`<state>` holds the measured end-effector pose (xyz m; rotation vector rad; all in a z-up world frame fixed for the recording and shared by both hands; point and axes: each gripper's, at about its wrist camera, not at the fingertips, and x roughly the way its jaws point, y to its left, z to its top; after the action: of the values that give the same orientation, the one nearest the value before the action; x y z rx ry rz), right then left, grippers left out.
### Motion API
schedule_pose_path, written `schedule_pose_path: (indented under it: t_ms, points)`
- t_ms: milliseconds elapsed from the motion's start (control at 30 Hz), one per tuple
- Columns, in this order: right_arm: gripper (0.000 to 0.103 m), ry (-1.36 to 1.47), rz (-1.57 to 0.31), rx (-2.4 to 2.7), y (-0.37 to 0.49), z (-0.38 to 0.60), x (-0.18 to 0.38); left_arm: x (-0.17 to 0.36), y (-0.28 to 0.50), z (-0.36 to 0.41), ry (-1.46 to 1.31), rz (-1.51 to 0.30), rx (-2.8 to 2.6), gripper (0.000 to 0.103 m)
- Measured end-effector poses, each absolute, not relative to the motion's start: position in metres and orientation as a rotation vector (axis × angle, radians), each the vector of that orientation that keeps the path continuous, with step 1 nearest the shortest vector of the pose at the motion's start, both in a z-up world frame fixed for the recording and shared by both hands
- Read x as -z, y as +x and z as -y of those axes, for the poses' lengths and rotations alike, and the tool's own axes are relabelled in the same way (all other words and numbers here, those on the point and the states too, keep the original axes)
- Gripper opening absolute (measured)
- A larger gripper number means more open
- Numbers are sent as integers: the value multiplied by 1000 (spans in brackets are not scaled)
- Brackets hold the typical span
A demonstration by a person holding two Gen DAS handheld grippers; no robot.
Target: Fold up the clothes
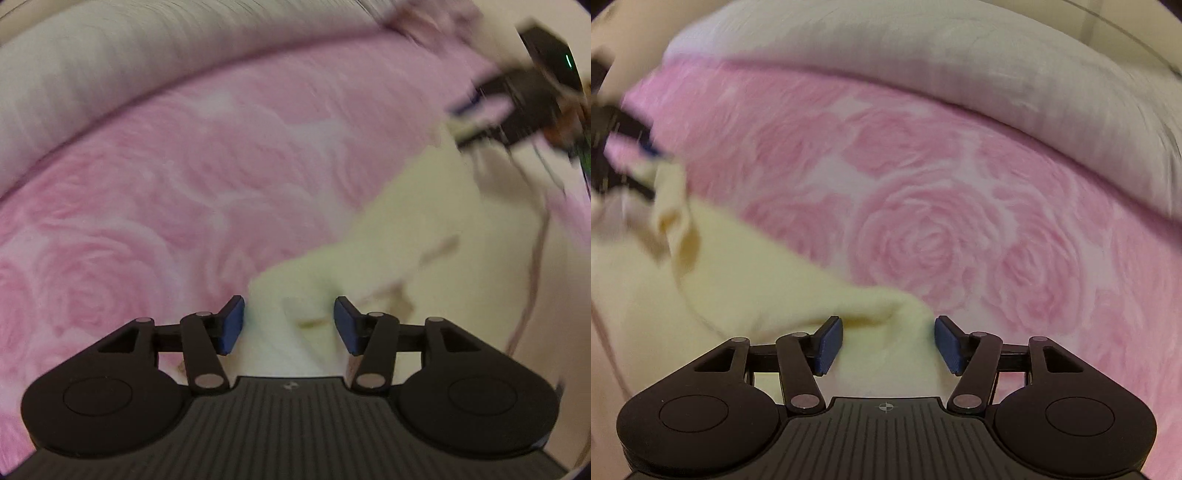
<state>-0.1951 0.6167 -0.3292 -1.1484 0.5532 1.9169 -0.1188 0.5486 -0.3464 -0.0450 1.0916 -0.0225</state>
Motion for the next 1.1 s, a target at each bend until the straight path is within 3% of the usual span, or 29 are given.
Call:
schedule_pose_path:
  t_ms: [33,67,100,167,233,300,533,800,833,900,1000,1100]
  points:
    - [52,-1163,-517,-1924,-197,-616,331,346,-118,-547,-14,-1076,2,16]
    - [41,-1120,-527,-1910,-195,-619,330,342,-119,-551,-36,-1035,-41,16]
    - [38,-1038,-580,-1872,-188,-625,327,336,-121,-558,-92,-981,-96,17]
    - [38,-841,-726,-1683,-167,-639,323,331,-129,-581,-275,-894,-253,17]
    - [38,-749,-861,-1482,-147,-650,327,336,-140,-593,-435,-853,-408,27]
    - [39,-733,-935,-1497,-141,-649,328,340,-149,-600,-558,-818,-515,42]
    - [45,-879,-801,-1613,-170,-631,326,337,-157,-618,-725,-753,-481,46]
    - [51,-846,-879,-1550,-162,-628,342,366,-150,-620,-602,-970,-388,46]
    - [51,-838,-890,-1540,-161,-627,345,366,-146,-614,-547,-977,-388,44]
    - [52,-825,-895,-1528,-160,-626,346,362,-139,-598,-401,-983,-396,5]
    - [52,-827,-879,-1515,-160,-626,345,348,-136,-575,-146,-948,-499,2]
    - [52,-810,-874,-1507,-157,-625,343,357,-147,-586,-114,-987,-662,0]
